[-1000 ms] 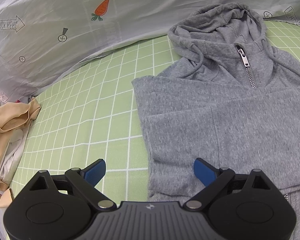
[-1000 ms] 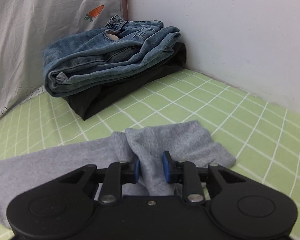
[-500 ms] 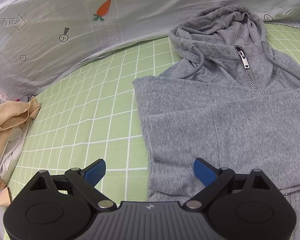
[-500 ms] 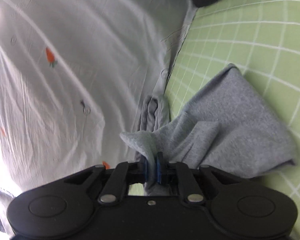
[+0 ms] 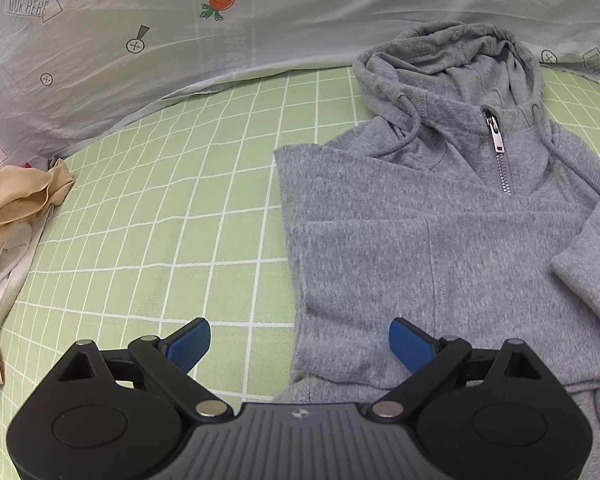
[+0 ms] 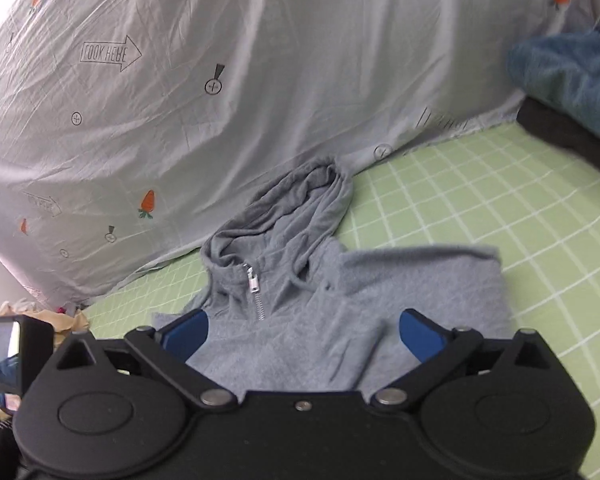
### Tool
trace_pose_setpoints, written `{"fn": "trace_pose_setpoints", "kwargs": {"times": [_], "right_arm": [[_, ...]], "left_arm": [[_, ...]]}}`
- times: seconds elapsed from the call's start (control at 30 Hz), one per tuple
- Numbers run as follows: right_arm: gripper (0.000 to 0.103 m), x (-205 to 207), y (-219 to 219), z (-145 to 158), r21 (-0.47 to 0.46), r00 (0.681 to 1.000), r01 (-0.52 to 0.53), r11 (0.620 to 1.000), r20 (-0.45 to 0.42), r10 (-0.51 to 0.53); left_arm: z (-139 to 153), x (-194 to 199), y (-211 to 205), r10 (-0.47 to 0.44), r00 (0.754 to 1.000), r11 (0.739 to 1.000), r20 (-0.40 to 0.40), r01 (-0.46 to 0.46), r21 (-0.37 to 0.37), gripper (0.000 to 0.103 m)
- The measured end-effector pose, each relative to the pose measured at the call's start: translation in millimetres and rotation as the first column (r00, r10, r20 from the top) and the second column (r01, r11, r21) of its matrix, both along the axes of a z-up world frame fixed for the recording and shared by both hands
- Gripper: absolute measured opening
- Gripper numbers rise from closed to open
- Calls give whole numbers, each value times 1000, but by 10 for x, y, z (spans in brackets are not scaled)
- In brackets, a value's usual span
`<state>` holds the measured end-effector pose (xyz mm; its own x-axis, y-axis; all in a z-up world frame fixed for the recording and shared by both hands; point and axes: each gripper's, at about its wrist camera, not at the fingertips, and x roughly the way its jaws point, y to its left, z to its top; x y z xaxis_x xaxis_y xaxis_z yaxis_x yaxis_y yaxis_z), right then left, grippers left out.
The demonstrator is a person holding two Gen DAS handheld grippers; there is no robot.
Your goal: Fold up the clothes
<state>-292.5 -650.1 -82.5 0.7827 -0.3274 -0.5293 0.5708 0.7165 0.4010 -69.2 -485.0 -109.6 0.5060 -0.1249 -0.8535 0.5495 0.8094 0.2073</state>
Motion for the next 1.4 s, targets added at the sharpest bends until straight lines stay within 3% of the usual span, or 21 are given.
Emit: {"fn": "trace_pose_setpoints", "kwargs": {"times": [0.07,0.2,0.27,0.43,0.6,0.67,0.7,0.73,0.9,1.07,1.23,1.4], "right_arm": [[103,-145,-82,-78,-119,989,102,988,-97,-113],[103,-407,-251,-311,-153,943,205,967,-234,-237],[103,-499,-299,-380,-136,930,241,961,-250,-269],[103,-571,-342,-408,-146,918,272,951,-259,-302],[103,-566,-327,-403,-150,920,260,954,-262,-292],[103,-556,-294,-402,-153,920,253,955,-266,-286],[103,-551,-283,-407,-155,921,249,956,-269,-283],[103,-545,-270,-412,-155,921,245,957,-272,-280],[103,-513,-197,-406,-165,926,220,961,-274,-259],[103,-462,-92,-378,-171,940,172,970,-267,-214],[103,-375,83,-393,-177,950,98,979,-278,-146],[103,-286,189,-409,-198,947,58,978,-300,-117]], "left_arm": [[103,-20,29,15,1000,998,-21,-16,-54,96],[268,-124,-73,-46,996,985,-78,32,-168,94],[303,-220,-201,-127,986,969,-109,100,-226,92],[185,-479,-645,-310,926,916,-216,230,-327,67],[-12,-607,-915,-362,890,900,-277,257,-351,64],[-63,-632,-944,-371,886,896,-279,262,-358,50],[-67,-636,-944,-372,887,895,-274,264,-360,24],[-56,-638,-935,-371,890,894,-266,265,-361,5],[101,-635,-836,-372,909,881,-188,283,-379,4],[339,-512,-653,-321,944,886,-82,269,-378,4],[550,-280,-358,-202,979,903,6,189,-386,4],[708,8,-11,-62,996,910,57,80,-406,4]]}}
